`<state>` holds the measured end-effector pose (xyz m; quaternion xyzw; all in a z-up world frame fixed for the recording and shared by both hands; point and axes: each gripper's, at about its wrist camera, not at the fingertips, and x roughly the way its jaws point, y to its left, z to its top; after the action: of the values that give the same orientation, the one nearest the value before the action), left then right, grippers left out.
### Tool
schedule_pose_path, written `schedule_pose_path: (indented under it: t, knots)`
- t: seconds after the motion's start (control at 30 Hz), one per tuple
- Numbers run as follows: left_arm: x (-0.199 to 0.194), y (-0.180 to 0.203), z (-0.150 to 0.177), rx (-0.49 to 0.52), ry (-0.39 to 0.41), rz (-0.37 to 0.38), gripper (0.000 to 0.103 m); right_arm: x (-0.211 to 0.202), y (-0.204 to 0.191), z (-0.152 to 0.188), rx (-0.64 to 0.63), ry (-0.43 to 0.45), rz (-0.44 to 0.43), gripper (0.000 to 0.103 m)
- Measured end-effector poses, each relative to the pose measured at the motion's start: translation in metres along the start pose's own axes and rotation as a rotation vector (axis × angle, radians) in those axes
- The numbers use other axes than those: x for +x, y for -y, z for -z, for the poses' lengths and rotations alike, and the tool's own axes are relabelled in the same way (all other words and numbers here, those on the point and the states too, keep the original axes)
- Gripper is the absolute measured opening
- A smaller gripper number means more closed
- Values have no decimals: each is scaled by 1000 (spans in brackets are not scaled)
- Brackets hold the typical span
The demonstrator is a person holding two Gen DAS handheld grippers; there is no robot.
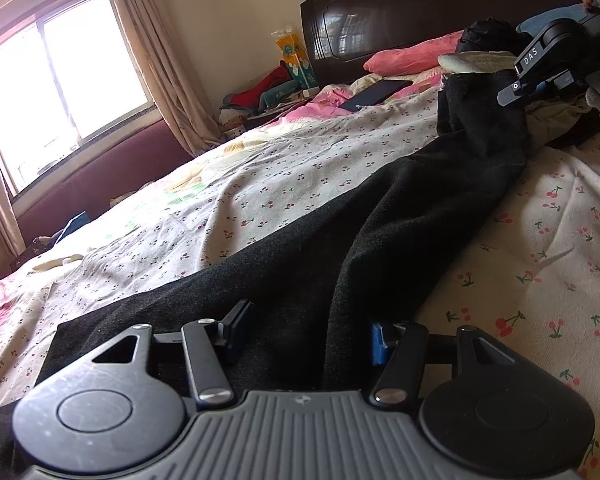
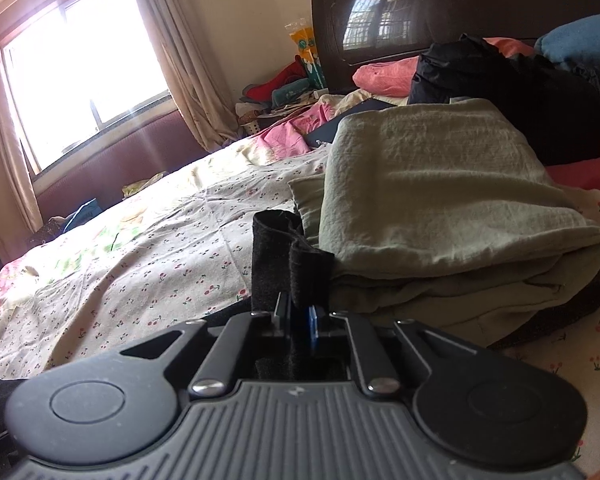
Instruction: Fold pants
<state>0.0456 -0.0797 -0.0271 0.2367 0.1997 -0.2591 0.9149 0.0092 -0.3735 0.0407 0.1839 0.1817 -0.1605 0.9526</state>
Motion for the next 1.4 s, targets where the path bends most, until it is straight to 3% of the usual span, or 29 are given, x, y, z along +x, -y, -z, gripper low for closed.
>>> schedule_pose_path:
  t: [0.1,0.17,0.43,0.5,0.6,0.73,1.27,1.4]
  knots:
    - [-1,-1,0,1,2,3,70,1,2,2,2,12,2,20]
    - [-1,-1,0,2,2,3,70,8,-1,-2,1,5,-19,4]
    - [0,-3,0,-9,-1,13,70,-9,-45,-11,-102,56,-167,4]
    - [1,-5,-1,-14,-3,16,70,4,-42,-8,-121,48,-120,4]
    - [0,-6,0,-15,-3,17,70,42,-15,-6,-49,-62,-33,5]
    - [3,-6,0,-19,-8,22,70,33,-4,-8,-9,-26,-16,5]
    - [4,-7,0,-21,-8,27,70,8,-19,-3,-174,40,38,19]
    - [4,-7,1,-22,-7,28,70,5,-24,-5,-214,73,68,15]
